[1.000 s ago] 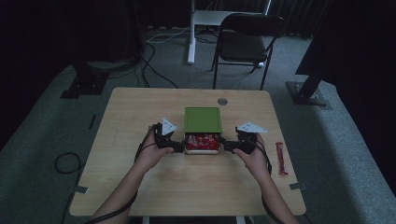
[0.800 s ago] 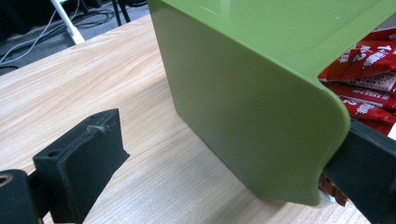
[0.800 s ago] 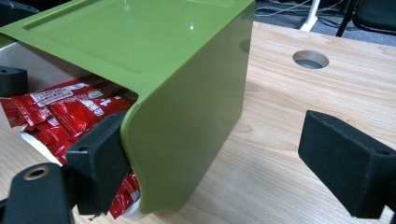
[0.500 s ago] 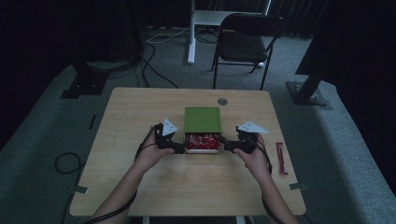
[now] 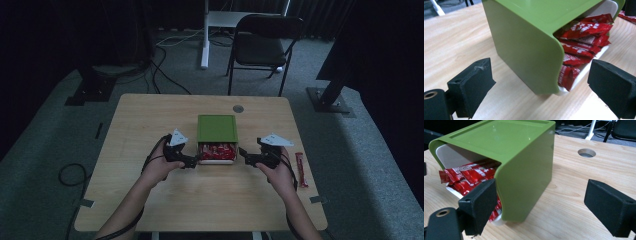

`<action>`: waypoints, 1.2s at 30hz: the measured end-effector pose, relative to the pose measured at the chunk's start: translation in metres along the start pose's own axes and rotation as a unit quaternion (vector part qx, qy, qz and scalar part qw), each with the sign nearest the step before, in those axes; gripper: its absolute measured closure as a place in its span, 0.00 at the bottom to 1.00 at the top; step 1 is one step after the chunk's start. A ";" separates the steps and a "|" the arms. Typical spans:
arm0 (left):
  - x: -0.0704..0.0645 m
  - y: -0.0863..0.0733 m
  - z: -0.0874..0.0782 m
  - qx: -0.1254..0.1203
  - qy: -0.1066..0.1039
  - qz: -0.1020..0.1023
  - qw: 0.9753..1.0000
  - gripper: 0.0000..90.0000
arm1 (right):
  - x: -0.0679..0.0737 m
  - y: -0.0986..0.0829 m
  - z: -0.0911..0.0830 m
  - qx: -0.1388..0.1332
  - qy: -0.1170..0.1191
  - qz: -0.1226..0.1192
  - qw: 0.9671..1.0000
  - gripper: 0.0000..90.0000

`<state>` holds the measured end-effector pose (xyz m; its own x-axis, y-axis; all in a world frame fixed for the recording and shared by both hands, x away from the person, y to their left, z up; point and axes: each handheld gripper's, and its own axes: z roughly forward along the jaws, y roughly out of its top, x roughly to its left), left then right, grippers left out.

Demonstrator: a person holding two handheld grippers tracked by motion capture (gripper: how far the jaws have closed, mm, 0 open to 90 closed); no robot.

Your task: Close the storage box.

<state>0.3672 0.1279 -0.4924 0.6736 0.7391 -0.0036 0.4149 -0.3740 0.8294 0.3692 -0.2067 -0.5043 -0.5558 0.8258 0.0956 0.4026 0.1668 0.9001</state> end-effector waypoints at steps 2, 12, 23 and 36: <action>0.001 -0.002 -0.003 -0.004 0.005 -0.001 1.000 0.08 | -0.003 -0.002 -0.003 0.000 -0.002 0.003 1.000 0.12; 0.015 -0.021 -0.018 -0.002 0.038 -0.010 0.999 0.07 | -0.016 -0.021 -0.016 0.016 -0.022 0.011 1.000 0.12; 0.032 -0.042 -0.035 0.001 0.075 -0.029 0.997 0.07 | -0.024 -0.038 -0.025 0.032 -0.042 0.013 0.999 0.12; 0.050 -0.071 -0.057 0.013 0.122 -0.065 0.990 0.07 | -0.034 -0.059 -0.032 0.060 -0.063 0.016 0.996 0.12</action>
<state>0.3367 0.2235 -0.5200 0.4477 0.8938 0.0281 0.5067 -0.2795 0.8156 0.3411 -0.2618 -0.5472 -0.4497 0.8910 0.0621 0.5064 0.1971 0.8395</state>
